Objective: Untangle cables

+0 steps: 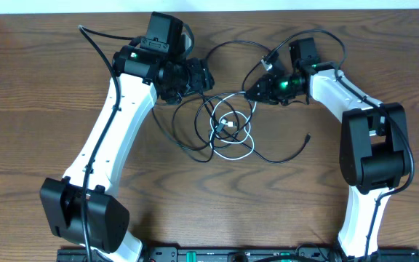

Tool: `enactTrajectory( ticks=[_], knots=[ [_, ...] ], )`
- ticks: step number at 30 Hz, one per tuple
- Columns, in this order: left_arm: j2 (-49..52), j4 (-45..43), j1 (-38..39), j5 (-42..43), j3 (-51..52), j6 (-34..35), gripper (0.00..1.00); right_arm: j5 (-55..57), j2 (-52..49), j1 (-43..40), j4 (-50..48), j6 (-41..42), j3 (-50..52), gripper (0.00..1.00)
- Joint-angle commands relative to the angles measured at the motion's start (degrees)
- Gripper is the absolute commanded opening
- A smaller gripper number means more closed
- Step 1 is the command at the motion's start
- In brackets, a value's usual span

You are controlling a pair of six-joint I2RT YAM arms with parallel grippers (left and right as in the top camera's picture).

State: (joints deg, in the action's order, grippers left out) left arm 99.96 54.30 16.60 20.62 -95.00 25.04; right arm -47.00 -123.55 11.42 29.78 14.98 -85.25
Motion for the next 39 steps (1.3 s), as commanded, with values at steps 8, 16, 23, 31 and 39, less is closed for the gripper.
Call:
enactTrajectory(
  ticks=[8, 16, 23, 31, 39],
  knots=[
    [-0.7, 1.8, 0.4, 1.9, 0.5, -0.8, 0.72, -3.3, 0.3, 0.3, 1.0, -0.9, -0.1, 0.01],
    [-0.7, 1.8, 3.3, 1.9, 0.5, -4.9, 0.72, -7.8, 9.2, 0.4, 0.9, -1.4, -0.2, 0.01],
    [-0.7, 0.9, 3.4, 1.9, 0.5, -6.0, 0.72, -9.2, 25.0, -1.1, -0.5, -0.5, -0.3, 0.01],
    [-0.7, -2.0, 3.5, 2.3, 0.5, -4.7, 0.72, -5.6, 41.7, -4.3, -3.9, 4.0, -0.3, 0.01],
    [-0.4, -4.2, 3.5, 1.9, 0.5, -4.6, 0.72, -6.4, 48.5, -8.3, -8.7, 10.6, -0.6, 0.01]
  ],
)
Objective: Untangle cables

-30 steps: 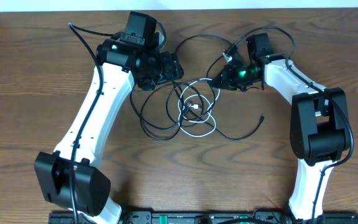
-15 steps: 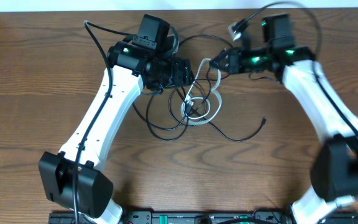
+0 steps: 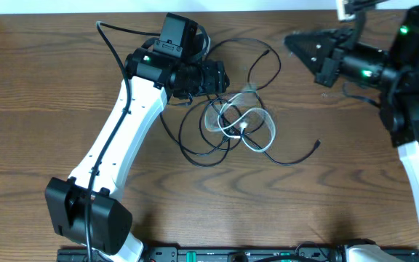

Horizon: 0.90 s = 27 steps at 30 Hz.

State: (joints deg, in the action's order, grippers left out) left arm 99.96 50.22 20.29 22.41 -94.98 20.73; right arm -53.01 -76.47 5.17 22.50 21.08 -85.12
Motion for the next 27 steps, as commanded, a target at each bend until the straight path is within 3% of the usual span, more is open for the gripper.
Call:
enactTrajectory(
  ticks=[1, 8, 10, 13, 19, 27],
  knots=[
    [-0.2, -0.1, -0.2, -0.5, 0.4, -0.3, 0.72, -1.6, 1.9, -3.3, -2.8, 5.8, -1.4, 0.01],
    [0.3, 0.0, -0.2, -2.2, 0.5, -0.3, 0.72, -4.1, 3.3, -13.7, -4.6, 8.0, -7.3, 0.01],
    [0.3, 0.2, -0.4, -3.8, 0.5, 0.2, 0.72, -2.9, 2.5, -14.1, 0.4, 5.0, -7.3, 0.01],
    [0.3, 1.2, -1.9, -8.6, 0.5, 6.6, 0.72, 1.0, 0.0, -12.2, 10.8, -0.5, -7.3, 0.03],
    [0.3, 0.9, -8.0, -8.6, 0.5, 10.3, 0.72, 5.0, -9.8, -6.5, 22.1, -4.7, -7.2, 0.35],
    [0.3, 3.2, -15.1, -8.5, 0.6, 10.2, 0.72, 7.9, -24.7, 6.2, 23.1, -6.0, -7.2, 0.54]
  ],
)
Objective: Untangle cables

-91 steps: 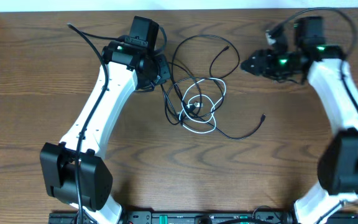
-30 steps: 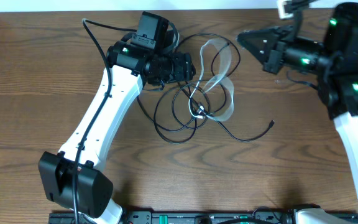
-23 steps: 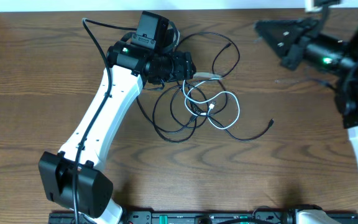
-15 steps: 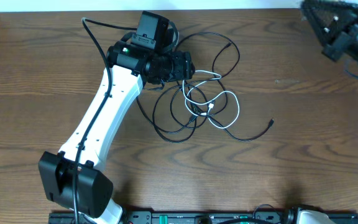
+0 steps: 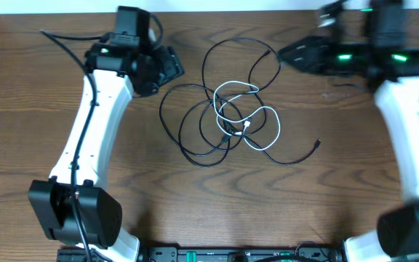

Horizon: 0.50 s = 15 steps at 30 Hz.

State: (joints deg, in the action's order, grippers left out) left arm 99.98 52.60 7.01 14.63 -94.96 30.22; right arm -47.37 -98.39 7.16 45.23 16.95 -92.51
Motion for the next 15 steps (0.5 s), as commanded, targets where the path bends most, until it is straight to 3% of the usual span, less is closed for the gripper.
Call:
enactTrajectory(
  ticks=[1, 10, 15],
  knots=[
    [0.3, 1.2, -2.6, -0.8, 0.6, 0.7, 0.72, 3.8, -4.8, 5.9, 0.6, -1.9, 0.2, 0.55],
    [0.3, 2.5, -3.8, -0.8, 0.7, 0.7, 0.72, 10.2, -19.4, 15.5, -3.1, -8.0, 0.2, 0.56],
    [0.3, 2.9, -3.8, -0.8, 0.7, 0.7, 0.72, 10.2, -27.5, 18.5, -12.5, -10.0, 0.2, 0.56]
  ],
)
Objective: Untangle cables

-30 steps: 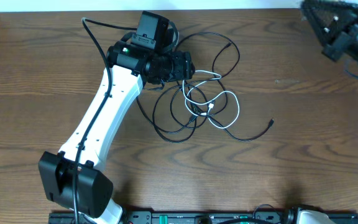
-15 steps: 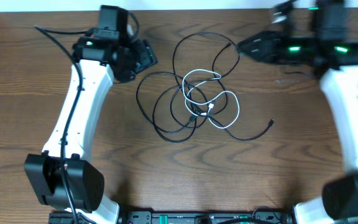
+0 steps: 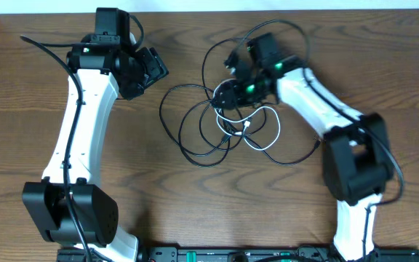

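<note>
A black cable and a white cable lie looped through each other at the table's middle. The black one has a tall loop toward the back and a free plug end at the right. My right gripper is down at the top of the tangle where the two cables cross; its dark fingers blend with the cables, so their state is unclear. My left gripper stands open to the left of the tangle, touching no cable.
The wooden table carries only the cables. The left arm's own black lead hangs off its wrist at the back left. Both arm bases stand at the front edge.
My right gripper has moved from the far back right down and left onto the top of the tangle. The left gripper has shifted slightly left. The cables lie much as before.
Both grippers were at the tangle's back edge, left and right of it. Then the right one was raised far to the back right, the left still at the cables. Then the left had drawn away, open. Now the right is back at the tangle.
</note>
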Tool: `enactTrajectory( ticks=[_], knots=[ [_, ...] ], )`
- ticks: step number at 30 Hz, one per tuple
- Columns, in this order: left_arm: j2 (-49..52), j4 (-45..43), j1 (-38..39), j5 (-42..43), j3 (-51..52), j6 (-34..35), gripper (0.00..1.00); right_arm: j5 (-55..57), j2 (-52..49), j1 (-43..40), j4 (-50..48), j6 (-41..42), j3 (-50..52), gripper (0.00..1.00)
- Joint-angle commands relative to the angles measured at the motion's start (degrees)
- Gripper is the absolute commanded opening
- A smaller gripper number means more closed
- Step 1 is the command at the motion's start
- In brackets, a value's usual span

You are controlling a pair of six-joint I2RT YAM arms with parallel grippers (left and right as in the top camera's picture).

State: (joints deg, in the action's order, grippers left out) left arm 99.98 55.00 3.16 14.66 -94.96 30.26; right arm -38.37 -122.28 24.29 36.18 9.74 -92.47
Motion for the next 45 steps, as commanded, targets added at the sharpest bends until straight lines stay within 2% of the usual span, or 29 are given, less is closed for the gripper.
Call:
enactTrajectory(
  ticks=[1, 4, 11, 18, 23, 32, 45],
  knots=[
    [0.3, 0.8, 0.0, -0.8, 0.7, 0.7, 0.72, 0.9, -4.8, 1.8, -5.2, -2.8, 0.2, 0.56],
    [0.3, 1.2, 0.0, -1.0, 0.7, 0.7, 0.72, 0.1, -7.6, 2.9, -9.1, -2.7, 0.2, 0.56],
    [0.3, 1.3, 0.0, -1.3, 0.7, 0.5, 0.72, -2.3, -9.7, 5.8, -15.3, -1.6, 0.2, 0.46],
    [0.4, 1.3, 0.0, -1.3, 0.7, 0.5, 0.72, -2.6, -9.6, 5.2, -16.1, 1.0, 0.0, 0.15],
    [0.4, 1.3, 0.0, -1.2, 0.7, 0.5, 0.72, -8.0, -7.8, 2.1, -15.2, 1.6, -0.1, 0.02],
    [0.5, 1.9, 0.5, -1.2, 1.0, 0.4, 0.72, -19.6, 1.1, -2.7, -9.6, 1.6, -0.1, 0.01],
    [4.5, 1.9, 7.6, -1.2, 1.1, 0.2, 0.72, -22.3, 30.4, -12.0, -9.8, 6.6, -3.8, 0.01]
  ],
)
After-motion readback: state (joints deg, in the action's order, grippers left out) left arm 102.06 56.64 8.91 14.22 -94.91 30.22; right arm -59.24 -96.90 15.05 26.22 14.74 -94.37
